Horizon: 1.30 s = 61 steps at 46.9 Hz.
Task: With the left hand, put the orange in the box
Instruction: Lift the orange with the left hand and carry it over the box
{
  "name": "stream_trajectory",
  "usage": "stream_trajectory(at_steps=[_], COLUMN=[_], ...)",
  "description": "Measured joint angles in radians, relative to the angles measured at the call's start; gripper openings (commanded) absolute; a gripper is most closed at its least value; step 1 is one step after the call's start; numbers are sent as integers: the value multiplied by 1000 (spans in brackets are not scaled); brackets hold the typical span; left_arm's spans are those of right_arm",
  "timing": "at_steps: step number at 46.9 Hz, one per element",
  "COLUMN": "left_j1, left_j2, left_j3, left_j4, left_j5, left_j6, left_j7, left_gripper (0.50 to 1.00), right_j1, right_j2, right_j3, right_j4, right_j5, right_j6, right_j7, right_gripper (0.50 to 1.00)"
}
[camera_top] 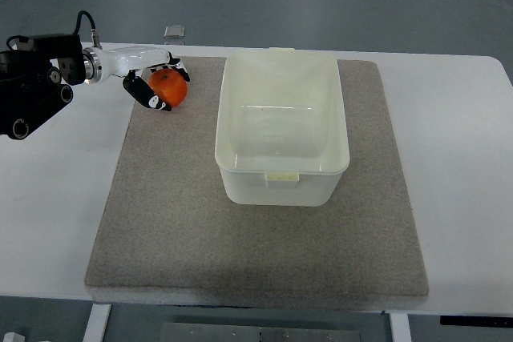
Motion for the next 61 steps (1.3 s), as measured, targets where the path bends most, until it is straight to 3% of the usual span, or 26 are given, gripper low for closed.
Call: stream_trajectory(at_steps=[10, 16, 36, 45, 59, 61], left_j1=[-96, -135, -184, -182, -157, -151], left_j2=[133, 174, 180, 111, -7, -16], left_j3=[-2, -9, -16, -6, -1, -1], left_j4=[-169, -276, -619, -633, -531, -523], left_j5=[-1, -4, -18, -13, 10, 13], left_j6=[-27, -88, -184, -193, -191, -188], left_j7=[-3, -4, -3, 2, 18, 18], left_gripper=[500, 500, 500, 500, 500, 533], right_j1=[0, 0, 0, 0, 0, 0], right_j2=[0, 0, 0, 0, 0, 0], right_j3=[0, 0, 0, 0, 0, 0], right_j4=[0, 0, 0, 0, 0, 0], right_j5=[0, 0, 0, 0, 0, 0], right_j6=[0, 0, 0, 0, 0, 0], right_j7=[0, 0, 0, 0, 0, 0], right_gripper=[932, 932, 932, 932, 932, 932])
